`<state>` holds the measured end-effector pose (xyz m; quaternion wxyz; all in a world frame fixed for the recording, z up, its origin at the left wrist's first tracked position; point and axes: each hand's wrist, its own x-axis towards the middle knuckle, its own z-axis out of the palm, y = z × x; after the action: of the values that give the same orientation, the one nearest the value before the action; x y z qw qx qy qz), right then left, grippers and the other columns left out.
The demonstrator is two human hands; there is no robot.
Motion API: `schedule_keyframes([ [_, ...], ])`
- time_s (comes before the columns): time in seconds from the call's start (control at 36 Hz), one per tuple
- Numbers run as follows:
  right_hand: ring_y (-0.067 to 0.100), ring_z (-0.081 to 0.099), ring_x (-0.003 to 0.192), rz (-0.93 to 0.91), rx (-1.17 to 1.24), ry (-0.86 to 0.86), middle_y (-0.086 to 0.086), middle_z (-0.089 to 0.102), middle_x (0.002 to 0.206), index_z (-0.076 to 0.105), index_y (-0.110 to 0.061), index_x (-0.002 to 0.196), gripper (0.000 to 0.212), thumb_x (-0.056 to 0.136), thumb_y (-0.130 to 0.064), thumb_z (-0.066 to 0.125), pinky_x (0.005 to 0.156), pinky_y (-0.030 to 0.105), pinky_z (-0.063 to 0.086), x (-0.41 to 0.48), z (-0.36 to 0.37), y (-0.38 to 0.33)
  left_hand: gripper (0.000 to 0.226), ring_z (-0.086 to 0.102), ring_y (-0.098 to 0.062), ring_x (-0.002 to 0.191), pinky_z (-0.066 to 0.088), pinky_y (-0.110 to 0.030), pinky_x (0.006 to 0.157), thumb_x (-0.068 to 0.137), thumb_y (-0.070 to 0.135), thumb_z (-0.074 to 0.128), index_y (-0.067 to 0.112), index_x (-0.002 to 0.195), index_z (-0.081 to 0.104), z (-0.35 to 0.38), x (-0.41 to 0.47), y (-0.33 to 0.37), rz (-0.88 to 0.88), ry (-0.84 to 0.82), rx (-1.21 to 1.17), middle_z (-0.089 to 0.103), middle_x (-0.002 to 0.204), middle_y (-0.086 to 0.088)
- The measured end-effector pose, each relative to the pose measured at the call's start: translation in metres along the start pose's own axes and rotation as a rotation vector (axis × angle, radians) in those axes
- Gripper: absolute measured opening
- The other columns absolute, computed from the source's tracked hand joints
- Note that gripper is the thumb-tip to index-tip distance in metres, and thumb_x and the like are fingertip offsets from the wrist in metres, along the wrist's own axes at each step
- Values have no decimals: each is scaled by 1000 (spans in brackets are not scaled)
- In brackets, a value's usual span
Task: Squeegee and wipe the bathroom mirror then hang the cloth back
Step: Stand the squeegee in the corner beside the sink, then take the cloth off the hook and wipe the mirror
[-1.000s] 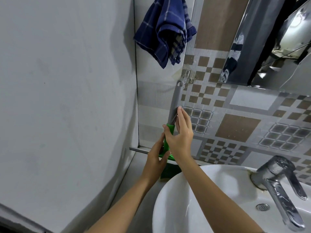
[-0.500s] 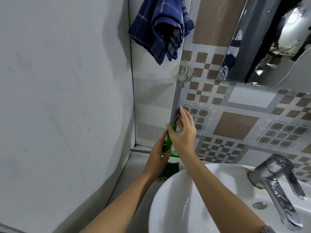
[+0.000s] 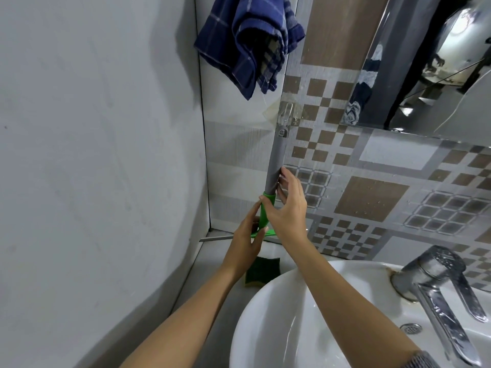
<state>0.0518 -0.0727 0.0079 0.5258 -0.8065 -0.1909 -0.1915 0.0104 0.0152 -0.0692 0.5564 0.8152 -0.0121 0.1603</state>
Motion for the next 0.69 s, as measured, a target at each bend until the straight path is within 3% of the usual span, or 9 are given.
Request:
schedule_keyframes([
  [0.08,17,44,126,13,-16,-5,6,46,135,37,-12,137,65,80,-3,68,106,33,40,-1,-3,-2,49,54,-5,112,44,-23,96,96,29,44,50,135,23,-1,0,2,35,20,-11,57,124,2],
  [0.17,10,44,121,-13,-24,30,4,49,132,43,-12,134,55,84,-8,65,105,20,36,-1,-11,-9,36,49,1,115,43,-26,99,95,38,41,49,128,33,-10,2,15,64,99,-42,51,129,8],
  [0.25,1,41,112,-91,-42,85,1,51,124,48,-9,128,47,85,-11,64,95,-4,26,5,-22,-22,31,49,2,113,43,-24,100,95,20,47,35,122,44,-29,17,46,186,268,-59,52,120,9],
  [0.28,0,41,109,-111,-35,103,-1,51,121,49,-9,127,45,85,-11,64,92,-6,25,9,-26,-30,30,51,3,110,43,-22,98,95,15,48,30,120,48,-37,25,60,233,342,-70,53,116,9],
  [0.33,2,44,105,-160,-11,142,-4,50,116,52,-8,124,40,85,-9,63,92,-2,30,24,-35,-49,26,53,-1,107,43,-18,94,94,13,50,23,117,52,-59,44,96,328,502,-83,54,111,6],
  [0.39,8,49,103,-234,11,184,-4,51,112,55,-8,119,35,85,-6,62,93,12,40,43,-46,-73,24,53,-5,106,44,-19,93,93,13,49,19,116,53,-83,62,137,433,628,-111,54,113,-2],
  [0.47,12,54,99,-375,29,259,-3,53,108,60,-6,113,26,86,-3,59,89,19,44,76,-61,-110,22,53,-8,107,44,-22,95,94,12,47,18,114,52,-117,88,194,556,710,-167,55,114,-2],
  [0.61,16,56,102,-387,92,258,-3,53,108,61,-10,112,26,87,-5,58,93,25,46,134,-79,-161,25,52,-6,107,41,-13,92,96,20,47,16,120,51,-158,132,255,550,620,-118,55,116,4],
  [0.69,16,56,103,-354,86,223,-5,52,106,60,-10,115,27,88,-7,58,92,24,45,163,-82,-179,33,50,-7,112,39,-18,94,95,28,46,19,127,47,-170,153,268,507,499,-24,52,126,2],
])
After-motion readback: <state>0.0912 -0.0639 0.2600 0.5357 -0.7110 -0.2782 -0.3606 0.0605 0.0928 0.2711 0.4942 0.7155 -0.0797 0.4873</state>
